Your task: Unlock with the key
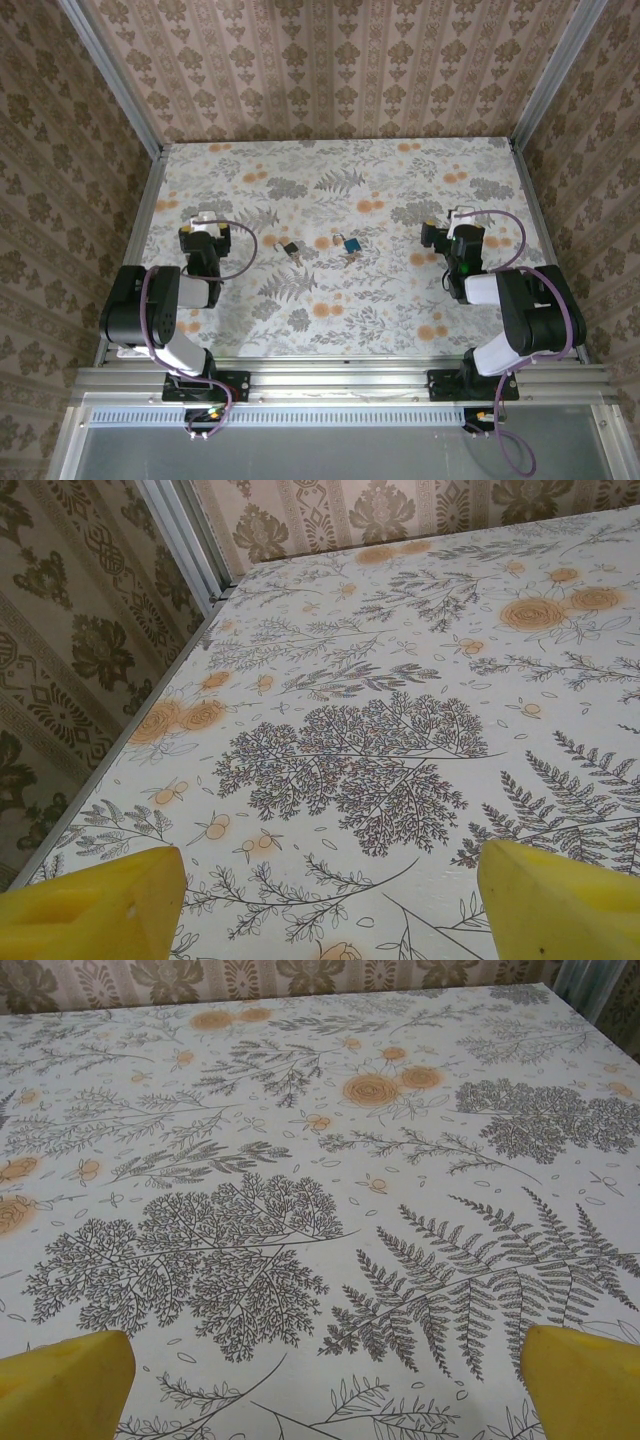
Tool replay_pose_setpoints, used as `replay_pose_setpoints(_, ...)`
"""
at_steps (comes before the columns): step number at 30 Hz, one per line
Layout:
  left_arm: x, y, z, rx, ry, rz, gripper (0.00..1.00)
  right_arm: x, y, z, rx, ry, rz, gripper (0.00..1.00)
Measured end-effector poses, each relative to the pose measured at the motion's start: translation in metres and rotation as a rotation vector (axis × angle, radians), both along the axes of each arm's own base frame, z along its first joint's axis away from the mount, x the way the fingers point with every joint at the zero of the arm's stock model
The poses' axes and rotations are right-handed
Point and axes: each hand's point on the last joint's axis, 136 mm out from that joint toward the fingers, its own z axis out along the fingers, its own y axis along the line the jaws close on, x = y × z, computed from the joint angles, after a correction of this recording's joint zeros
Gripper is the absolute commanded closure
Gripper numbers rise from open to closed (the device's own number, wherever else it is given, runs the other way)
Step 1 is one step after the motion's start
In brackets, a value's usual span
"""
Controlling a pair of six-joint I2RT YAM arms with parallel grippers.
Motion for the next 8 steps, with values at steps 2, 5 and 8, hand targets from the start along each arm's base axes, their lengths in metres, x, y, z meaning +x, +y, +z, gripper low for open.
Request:
replay_pose_setpoints(2, 0.0, 0.0, 0.0, 0.0, 0.0, 0.0, 0.0, 0.0016, 0.0003, 0.002, 0.001, -0.005, 0.001, 0.0)
replay_pose_setpoints(5, 0.0001, -0.0005, 0.0, -0.001, 0.0, -0.003, 0.0, 0.0031, 0.0007, 0.004, 0.002, -0.011, 0.003, 0.0)
replay_pose_setpoints(8, 0.0001, -0.0005, 0.0, -0.001, 0.0, -0.003, 0.0, 0.0031, 0.0008, 0.0039, 0.002, -0.01, 0.004, 0.0)
